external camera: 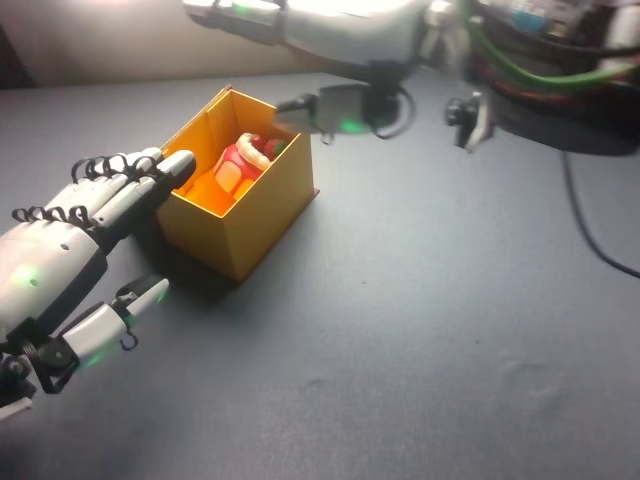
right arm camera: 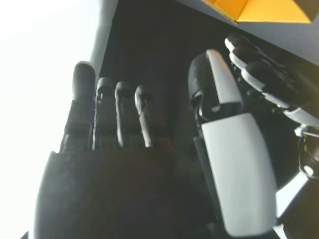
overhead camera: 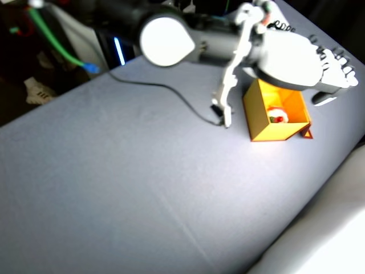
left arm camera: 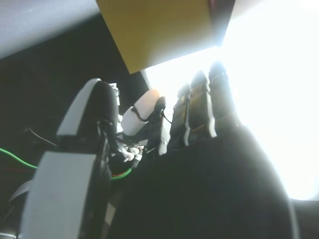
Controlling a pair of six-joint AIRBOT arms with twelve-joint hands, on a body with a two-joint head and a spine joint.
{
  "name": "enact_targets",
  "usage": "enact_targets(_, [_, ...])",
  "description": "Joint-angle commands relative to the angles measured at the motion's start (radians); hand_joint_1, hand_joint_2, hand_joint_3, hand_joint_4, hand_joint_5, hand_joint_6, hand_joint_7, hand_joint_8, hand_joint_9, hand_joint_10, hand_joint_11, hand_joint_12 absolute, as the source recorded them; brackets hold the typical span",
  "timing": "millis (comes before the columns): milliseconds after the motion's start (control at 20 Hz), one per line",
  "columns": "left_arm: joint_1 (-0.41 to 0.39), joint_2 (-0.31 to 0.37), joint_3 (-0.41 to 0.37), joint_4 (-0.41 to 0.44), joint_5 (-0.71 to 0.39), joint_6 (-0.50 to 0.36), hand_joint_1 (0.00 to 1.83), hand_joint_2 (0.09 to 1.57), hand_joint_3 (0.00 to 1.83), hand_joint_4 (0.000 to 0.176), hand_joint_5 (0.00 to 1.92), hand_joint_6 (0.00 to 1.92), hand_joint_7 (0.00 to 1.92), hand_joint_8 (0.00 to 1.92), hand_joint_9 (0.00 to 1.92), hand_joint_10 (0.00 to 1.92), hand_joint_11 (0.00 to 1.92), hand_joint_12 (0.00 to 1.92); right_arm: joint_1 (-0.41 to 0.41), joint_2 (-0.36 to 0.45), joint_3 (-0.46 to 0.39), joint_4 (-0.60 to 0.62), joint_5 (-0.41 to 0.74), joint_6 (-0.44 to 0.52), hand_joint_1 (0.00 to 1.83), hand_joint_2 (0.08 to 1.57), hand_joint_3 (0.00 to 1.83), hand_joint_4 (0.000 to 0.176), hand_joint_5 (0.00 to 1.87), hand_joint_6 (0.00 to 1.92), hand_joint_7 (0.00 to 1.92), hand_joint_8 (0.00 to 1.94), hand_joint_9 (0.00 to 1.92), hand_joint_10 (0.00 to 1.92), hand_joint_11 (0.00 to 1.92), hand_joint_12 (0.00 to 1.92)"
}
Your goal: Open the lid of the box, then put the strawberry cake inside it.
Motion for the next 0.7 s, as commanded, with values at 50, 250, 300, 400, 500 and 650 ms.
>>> enact_targets(50, [0.005,0.015,-0.009,-0.007,-0.152,0.001,0.78,1.42,0.0,0.11,0.0,0.0,0.0,0.0,0.0,0.0,0.0,0.0,-0.003,0.072,-0.05,0.012,0.192,0.005,0.56,1.29,0.0,0.0,0.04,0.01,0.04,0.01,0.03,0.01,0.01,0.01])
enact_targets(250, [0.017,0.027,-0.018,-0.021,-0.175,0.002,0.73,1.41,0.0,0.132,0.0,0.0,0.0,0.0,0.0,0.0,0.0,0.0,-0.051,0.206,-0.13,0.028,0.299,0.006,0.51,1.32,0.0,0.0,0.02,0.0,0.0,0.0,0.04,0.03,0.01,0.77])
enact_targets(300, [0.018,0.028,-0.019,-0.023,-0.179,0.001,0.73,1.41,0.0,0.129,0.0,0.0,0.0,0.0,0.0,0.0,0.0,0.0,-0.063,0.23,-0.147,0.031,0.315,0.006,0.48,1.34,0.0,0.0,0.01,0.01,0.0,0.0,0.05,0.04,0.0,1.21])
enact_targets(400, [0.024,0.036,-0.024,-0.029,-0.196,0.001,0.74,1.41,0.0,0.117,0.0,0.0,0.0,0.0,0.0,0.0,0.0,0.0,-0.102,0.286,-0.177,0.061,0.364,0.006,0.4,1.35,0.0,0.0,0.0,0.0,0.0,0.0,0.02,0.04,0.0,1.31])
enact_targets(500, [0.026,0.042,-0.027,-0.035,-0.21,0.001,0.65,1.37,0.0,0.128,0.0,0.0,0.0,0.0,0.0,0.0,0.0,0.0,-0.134,0.342,-0.202,0.074,0.403,0.006,0.4,1.31,0.01,0.008,0.0,0.0,0.0,0.0,0.0,0.0,0.0,1.8])
enact_targets(650, [0.026,0.057,-0.032,-0.032,-0.218,0.001,0.52,1.34,0.0,0.107,0.0,0.0,0.0,0.0,0.0,0.0,0.0,0.0,-0.25,0.427,-0.252,0.193,0.533,0.006,0.3,1.27,0.0,0.05,0.0,0.0,0.0,0.0,0.0,0.0,0.0,1.56])
